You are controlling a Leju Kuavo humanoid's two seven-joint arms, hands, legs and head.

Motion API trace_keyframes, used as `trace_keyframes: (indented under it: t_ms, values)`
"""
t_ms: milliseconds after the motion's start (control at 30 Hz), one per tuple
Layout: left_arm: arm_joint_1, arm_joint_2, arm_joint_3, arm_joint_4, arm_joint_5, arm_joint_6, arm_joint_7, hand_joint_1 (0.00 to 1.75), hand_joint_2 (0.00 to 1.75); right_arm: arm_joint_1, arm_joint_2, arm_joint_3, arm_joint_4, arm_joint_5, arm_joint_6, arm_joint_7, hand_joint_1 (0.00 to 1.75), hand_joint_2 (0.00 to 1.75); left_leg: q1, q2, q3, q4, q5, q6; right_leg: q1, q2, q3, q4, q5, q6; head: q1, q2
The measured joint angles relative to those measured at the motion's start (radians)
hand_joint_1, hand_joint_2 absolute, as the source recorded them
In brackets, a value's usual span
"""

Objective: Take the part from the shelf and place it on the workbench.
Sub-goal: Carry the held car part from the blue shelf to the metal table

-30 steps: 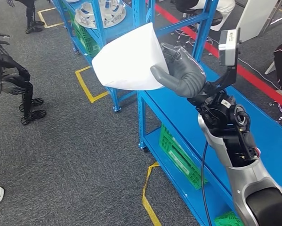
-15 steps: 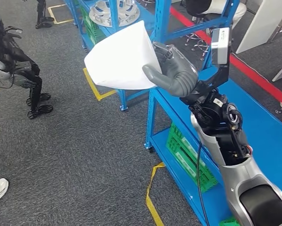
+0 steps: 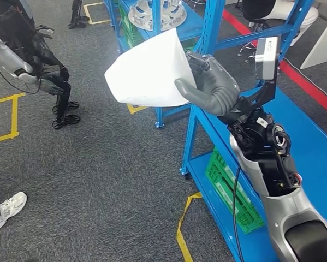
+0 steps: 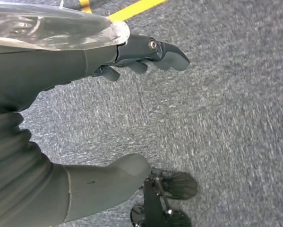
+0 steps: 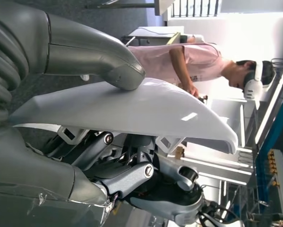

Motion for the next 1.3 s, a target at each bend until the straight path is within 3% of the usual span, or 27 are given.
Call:
trace_keyframes:
  t_ms: [33,100,167,200,233,300,367,500,567,633,667,700,733,800,833,900,967,1033,1133,1167,1200,1233,1300]
  values:
    - [0.0,0.001,0.0,0.0,0.0,0.0,0.0,0.0,1.75,0.0,0.002,0.0,0.0,0.0,0.001,0.0,1.75,1.75,-0.001,0.011,-0.019,0.041,-0.024,-0.004,-0.003,-0.007,0.003,-0.007,0.004,-0.003,-0.004,0.0]
    - [0.0,0.004,0.0,0.0,0.0,0.0,-0.001,0.0,1.75,-0.001,0.004,0.0,0.002,0.0,0.002,0.0,1.75,1.75,0.001,0.033,-0.086,0.179,-0.091,-0.013,-0.004,-0.019,0.004,-0.01,0.006,-0.006,-0.016,0.0]
    - [0.001,0.003,0.0,0.0,0.0,0.0,-0.001,0.0,1.75,0.001,0.007,0.0,0.005,0.0,0.003,0.001,1.75,1.75,0.006,0.039,-0.138,0.281,-0.119,-0.021,-0.004,-0.031,0.002,-0.009,0.006,-0.006,-0.027,0.0]
    - [0.001,0.002,0.0,0.0,0.0,0.0,-0.001,0.0,1.75,0.001,0.008,0.0,0.007,0.0,0.003,0.001,1.75,1.75,0.009,0.042,-0.137,0.276,-0.106,-0.024,-0.004,-0.036,0.001,-0.009,0.006,-0.005,-0.032,0.0]
    - [0.001,0.002,0.0,0.0,0.0,0.0,-0.001,0.0,1.75,0.002,0.009,0.0,0.008,0.0,0.004,0.0,1.75,1.75,0.013,0.047,-0.112,0.226,-0.076,-0.026,-0.005,-0.041,0.001,-0.007,0.004,-0.003,-0.036,0.0]
    - [0.0,0.004,0.0,0.0,0.0,0.0,-0.001,0.0,1.75,0.002,0.009,0.0,0.009,0.0,0.007,0.0,1.75,1.75,0.015,0.062,-0.03,0.073,-0.014,-0.029,-0.004,-0.048,0.0,0.0,-0.002,0.006,-0.041,0.0]
    - [-0.002,0.004,0.0,0.0,-0.001,0.0,-0.001,0.0,1.75,0.001,0.009,-0.001,0.01,-0.001,0.011,-0.002,1.75,1.75,0.013,0.067,0.015,-0.014,0.01,-0.019,-0.002,-0.053,-0.001,0.007,-0.008,0.016,-0.04,0.0]
    - [-0.003,0.004,0.0,0.0,-0.002,0.0,-0.001,0.0,1.75,0.0,0.009,-0.001,0.012,-0.006,0.02,-0.005,1.75,1.75,0.009,0.053,0.019,-0.022,0.008,0.008,-0.006,-0.051,-0.008,0.027,-0.029,0.035,-0.031,0.0]
    - [-0.004,0.005,0.0,0.0,-0.003,0.0,-0.001,0.0,1.75,-0.001,0.009,-0.001,0.014,-0.013,0.021,-0.006,1.75,1.75,0.01,0.049,0.023,-0.024,0.008,0.018,-0.008,-0.035,-0.049,0.118,-0.082,0.041,-0.024,0.0]
    - [-0.004,0.006,0.0,0.0,-0.003,0.0,-0.001,0.0,1.75,-0.001,0.009,-0.001,0.017,-0.017,0.022,-0.008,1.75,1.75,0.007,0.042,0.023,-0.023,0.007,0.023,-0.008,-0.025,-0.115,0.262,-0.142,0.042,-0.011,0.0]
    - [-0.004,0.005,0.0,0.0,-0.003,0.0,-0.001,0.0,1.75,0.0,0.009,-0.001,0.019,-0.018,0.022,-0.008,1.75,1.75,0.004,0.037,0.023,-0.023,0.007,0.024,-0.008,-0.024,-0.14,0.311,-0.154,0.041,-0.006,0.0]
    - [-0.004,0.005,0.0,0.0,-0.003,0.0,-0.001,0.0,1.75,0.001,0.009,0.0,0.022,-0.018,0.022,-0.008,1.75,1.75,0.003,0.032,0.024,-0.023,0.006,0.024,-0.007,-0.022,-0.149,0.323,-0.146,0.037,-0.003,0.0]
    - [-0.004,0.005,0.0,0.0,-0.003,0.0,-0.001,0.0,1.75,0.001,0.009,0.0,0.024,-0.018,0.023,-0.008,1.75,1.75,0.001,0.025,0.026,-0.022,0.006,0.025,-0.006,-0.021,-0.137,0.292,-0.118,0.032,0.0,0.0]
    - [-0.004,0.005,0.0,0.0,-0.004,0.0,-0.001,0.0,1.75,0.0,0.009,0.0,0.026,-0.019,0.023,-0.008,1.75,1.75,0.0,0.014,0.03,-0.022,0.005,0.024,-0.001,-0.006,-0.075,0.153,-0.042,0.017,0.004,0.0]
    - [-0.004,0.005,0.0,0.0,-0.004,0.0,-0.001,0.0,1.75,-0.001,0.009,0.0,0.026,-0.019,0.023,-0.009,1.75,1.75,0.0,0.008,0.029,-0.022,0.004,0.022,0.002,0.003,-0.045,0.087,-0.018,0.011,0.004,0.0]
    - [-0.004,0.004,0.0,0.0,-0.004,0.0,-0.001,0.0,1.75,-0.005,0.009,0.0,0.027,-0.02,0.024,-0.009,1.75,1.75,0.001,0.001,0.023,-0.021,0.007,0.015,0.006,0.013,-0.016,0.025,-0.01,0.006,0.004,0.0]
    - [-0.004,0.004,0.0,0.0,-0.004,0.0,-0.001,0.0,1.75,-0.006,0.01,0.0,0.028,-0.02,0.025,-0.01,1.75,1.75,0.002,-0.005,0.018,-0.021,0.009,0.005,0.004,0.005,-0.009,0.014,-0.008,0.004,0.004,0.0]
    - [-0.003,0.005,0.0,0.0,-0.004,0.0,-0.001,0.0,1.75,-0.007,0.011,0.0,0.03,-0.021,0.026,-0.011,1.75,1.75,0.001,0.008,0.002,0.014,-0.015,-0.004,0.0,-0.006,0.0,0.002,-0.001,-0.002,-0.002,0.0]
    - [-0.004,0.006,0.0,0.0,-0.004,0.0,-0.001,0.0,1.75,-0.009,0.011,0.0,0.032,-0.027,0.03,-0.011,1.75,1.75,0.002,0.035,-0.092,0.21,-0.108,-0.016,-0.001,-0.023,0.001,-0.004,0.003,-0.008,-0.019,0.0]
    - [-0.004,0.006,0.0,0.0,-0.005,-0.001,-0.001,0.0,1.75,-0.008,0.011,0.001,0.034,-0.029,0.031,-0.011,1.75,1.75,0.003,0.037,-0.122,0.267,-0.125,-0.019,-0.001,-0.028,0.0,-0.004,0.003,-0.008,-0.025,0.0]
    - [-0.003,0.005,0.0,0.0,-0.005,-0.001,-0.001,0.0,1.75,-0.008,0.011,0.001,0.037,-0.031,0.033,-0.012,1.75,1.75,0.005,0.039,-0.134,0.288,-0.124,-0.022,-0.001,-0.034,-0.001,-0.004,0.003,-0.008,-0.029,0.0]
    - [-0.003,0.005,0.0,0.0,-0.006,-0.001,-0.001,0.0,1.75,-0.008,0.011,0.001,0.039,-0.033,0.033,-0.012,1.75,1.75,0.006,0.042,-0.127,0.269,-0.104,-0.024,-0.001,-0.039,-0.001,-0.003,0.002,-0.008,-0.033,0.0]
    - [-0.003,0.006,0.0,0.0,-0.006,-0.001,-0.001,0.0,1.75,-0.01,0.011,0.001,0.041,-0.034,0.034,-0.013,1.75,1.75,0.009,0.059,-0.056,0.127,-0.035,-0.024,-0.001,-0.047,0.001,0.0,-0.001,-0.003,-0.039,0.0]
